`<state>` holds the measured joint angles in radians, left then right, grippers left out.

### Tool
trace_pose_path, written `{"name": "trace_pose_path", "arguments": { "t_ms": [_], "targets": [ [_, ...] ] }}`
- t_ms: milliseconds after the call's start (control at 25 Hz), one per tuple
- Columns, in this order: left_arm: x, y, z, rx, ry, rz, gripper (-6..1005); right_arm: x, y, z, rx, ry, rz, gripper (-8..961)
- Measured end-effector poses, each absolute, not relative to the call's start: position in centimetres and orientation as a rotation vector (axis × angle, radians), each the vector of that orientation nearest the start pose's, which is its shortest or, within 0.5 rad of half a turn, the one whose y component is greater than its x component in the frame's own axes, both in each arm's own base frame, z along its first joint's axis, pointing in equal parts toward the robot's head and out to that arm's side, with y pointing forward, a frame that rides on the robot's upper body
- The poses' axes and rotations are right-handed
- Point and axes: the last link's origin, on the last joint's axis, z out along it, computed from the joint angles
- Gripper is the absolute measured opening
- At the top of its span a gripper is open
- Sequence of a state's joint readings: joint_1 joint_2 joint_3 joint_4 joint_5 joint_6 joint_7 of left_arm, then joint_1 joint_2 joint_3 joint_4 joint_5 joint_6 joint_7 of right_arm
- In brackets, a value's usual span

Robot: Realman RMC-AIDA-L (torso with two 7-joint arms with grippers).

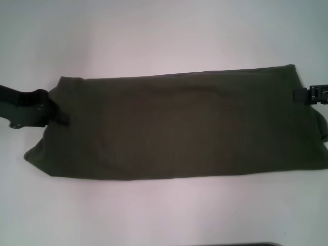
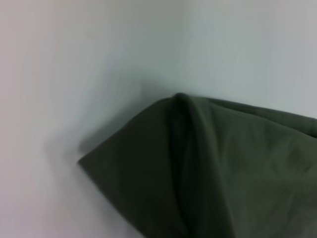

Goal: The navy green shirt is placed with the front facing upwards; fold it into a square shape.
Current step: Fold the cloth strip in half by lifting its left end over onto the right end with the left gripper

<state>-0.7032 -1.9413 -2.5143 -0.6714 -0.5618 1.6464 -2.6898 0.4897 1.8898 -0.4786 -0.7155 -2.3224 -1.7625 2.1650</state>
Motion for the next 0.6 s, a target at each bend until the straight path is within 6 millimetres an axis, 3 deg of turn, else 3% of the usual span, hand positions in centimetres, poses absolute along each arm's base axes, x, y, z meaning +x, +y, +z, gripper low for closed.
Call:
{"name": "trace_pose_path", "arguments": {
  "t_ms": [600],
  "targets": [
    [-32.1, 34.4, 8.5, 2.222, 2.52, -0.023, 80, 32.9, 30.3, 9.2, -2.366, 1.757, 0.48, 941]
  ]
}}
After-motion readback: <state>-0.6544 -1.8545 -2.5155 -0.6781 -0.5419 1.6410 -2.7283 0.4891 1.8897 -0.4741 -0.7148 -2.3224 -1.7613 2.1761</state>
